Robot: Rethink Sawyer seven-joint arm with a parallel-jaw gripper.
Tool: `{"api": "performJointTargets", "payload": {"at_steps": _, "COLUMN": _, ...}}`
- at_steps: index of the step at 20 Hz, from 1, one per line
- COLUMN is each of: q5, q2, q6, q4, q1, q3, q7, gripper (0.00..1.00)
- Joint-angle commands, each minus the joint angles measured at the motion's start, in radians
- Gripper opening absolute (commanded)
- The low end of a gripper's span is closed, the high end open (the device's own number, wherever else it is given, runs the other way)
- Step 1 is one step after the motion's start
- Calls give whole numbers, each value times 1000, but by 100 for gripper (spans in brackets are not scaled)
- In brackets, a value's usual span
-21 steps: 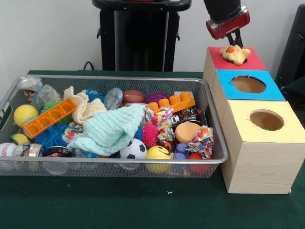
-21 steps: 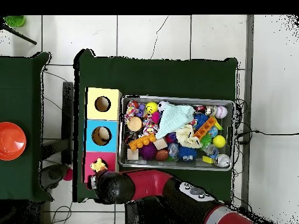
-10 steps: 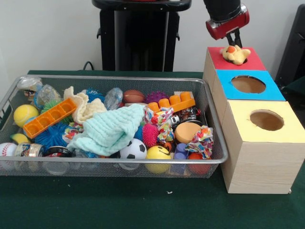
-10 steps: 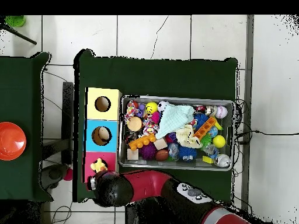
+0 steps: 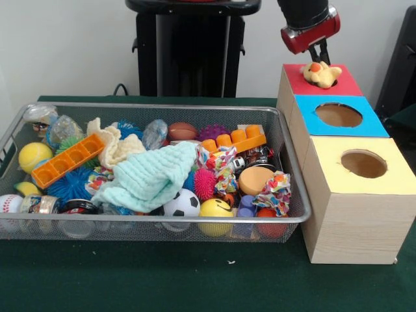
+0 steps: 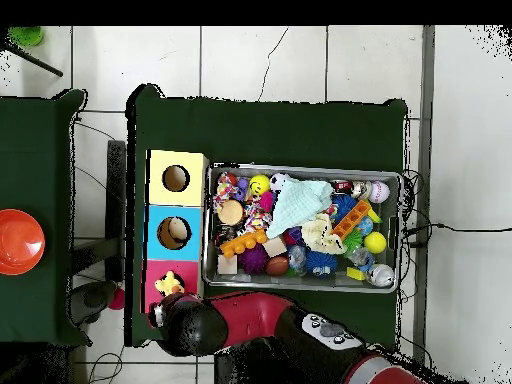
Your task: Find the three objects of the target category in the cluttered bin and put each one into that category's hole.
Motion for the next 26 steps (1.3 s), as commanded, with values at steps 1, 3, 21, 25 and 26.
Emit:
{"api": "performJointTargets", "payload": {"at_steps": 1, "q5": -61, "q2": 33, "q6": -171, "q4": -147, "q1": 0, "q3": -83, "q7": 125, "gripper": 0}}
{"api": "performJointTargets", "payload": {"at_steps": 3, "q5": -70, "q2": 36, "q6": -184, "q4": -152, "q1": 4, "q3": -89, "q7": 125, "gripper": 0}}
{"api": "performJointTargets", "payload": {"at_steps": 21, "q5": -38, "q2": 42, "q6": -92, "q4": -143, "q1": -17, "q3": -60, "q7": 149, "gripper": 0}}
{"api": "performJointTargets", "payload": {"at_steps": 25, "q5": 54, "q2": 10, "q6": 76, "q4": -115, "q1": -45, "q3": -12, "q7": 158, "gripper": 0}}
{"api": "performJointTargets", "payload": {"at_steps": 26, "q5": 73, "q2": 3, "q6": 114, "q4": -111, "q1": -50, "q3": -2, "q7": 156, "gripper": 0}}
